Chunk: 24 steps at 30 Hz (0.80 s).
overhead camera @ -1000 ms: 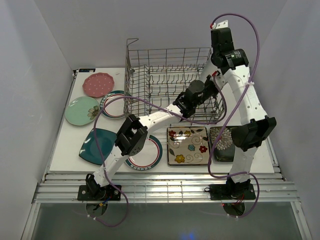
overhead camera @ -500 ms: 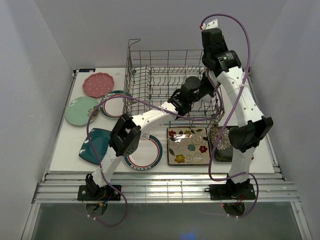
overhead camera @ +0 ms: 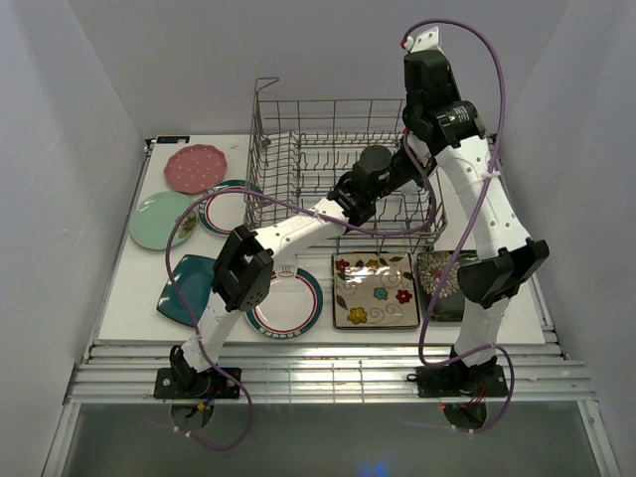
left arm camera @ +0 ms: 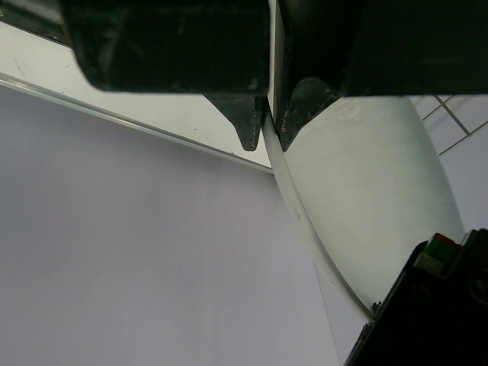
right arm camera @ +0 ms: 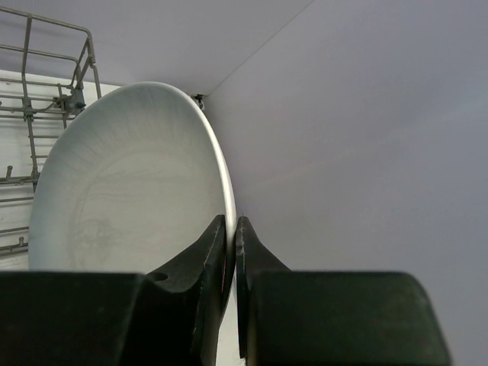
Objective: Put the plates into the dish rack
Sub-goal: Insert the plate into the dish rack.
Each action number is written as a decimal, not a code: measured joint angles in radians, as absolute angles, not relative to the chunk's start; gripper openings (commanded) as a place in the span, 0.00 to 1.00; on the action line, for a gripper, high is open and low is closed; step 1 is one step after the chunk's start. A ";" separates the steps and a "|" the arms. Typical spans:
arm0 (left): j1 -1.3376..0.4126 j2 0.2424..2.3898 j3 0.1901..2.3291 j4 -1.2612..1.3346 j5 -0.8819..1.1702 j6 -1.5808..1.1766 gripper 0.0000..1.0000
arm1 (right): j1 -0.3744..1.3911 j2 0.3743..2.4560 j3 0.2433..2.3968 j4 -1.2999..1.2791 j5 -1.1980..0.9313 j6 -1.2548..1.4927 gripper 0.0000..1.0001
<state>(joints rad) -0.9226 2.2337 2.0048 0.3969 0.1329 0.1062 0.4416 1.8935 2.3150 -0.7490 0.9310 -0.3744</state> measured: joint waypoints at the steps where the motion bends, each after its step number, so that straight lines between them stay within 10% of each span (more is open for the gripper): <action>1: -0.923 2.231 2.003 0.397 0.143 0.109 0.00 | 0.444 1.887 2.311 -0.749 0.938 -0.374 0.08; 24: -0.950 2.106 1.867 0.458 0.163 0.169 0.00 | 0.535 1.766 2.224 -0.677 1.044 -0.428 0.08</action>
